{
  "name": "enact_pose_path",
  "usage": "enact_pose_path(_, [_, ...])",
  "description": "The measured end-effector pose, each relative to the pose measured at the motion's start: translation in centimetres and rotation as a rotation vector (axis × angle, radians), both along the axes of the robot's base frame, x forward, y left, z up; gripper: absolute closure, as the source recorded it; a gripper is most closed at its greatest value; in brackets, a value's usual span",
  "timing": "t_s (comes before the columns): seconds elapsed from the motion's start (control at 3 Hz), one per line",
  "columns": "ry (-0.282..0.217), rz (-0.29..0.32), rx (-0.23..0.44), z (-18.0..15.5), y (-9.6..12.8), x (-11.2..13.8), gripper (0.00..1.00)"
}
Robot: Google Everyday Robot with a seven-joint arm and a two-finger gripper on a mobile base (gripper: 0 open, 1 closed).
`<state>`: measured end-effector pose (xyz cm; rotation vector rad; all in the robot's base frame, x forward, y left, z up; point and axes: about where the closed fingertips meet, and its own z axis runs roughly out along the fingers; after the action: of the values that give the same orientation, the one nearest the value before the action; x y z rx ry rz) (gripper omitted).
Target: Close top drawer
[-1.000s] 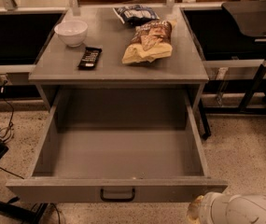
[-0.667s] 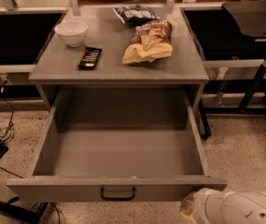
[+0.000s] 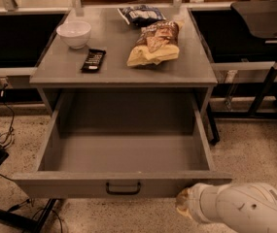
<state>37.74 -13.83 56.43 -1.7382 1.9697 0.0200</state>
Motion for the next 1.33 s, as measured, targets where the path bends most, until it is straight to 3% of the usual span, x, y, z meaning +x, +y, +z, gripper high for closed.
enact_pose_path(0.67, [-0.042, 0.032, -0.041, 0.6, 0.2, 6.7, 1.00])
enact_pose_path(1.33, [-0.075, 0.003, -0.083, 2.6, -0.4, 14.7, 1.00])
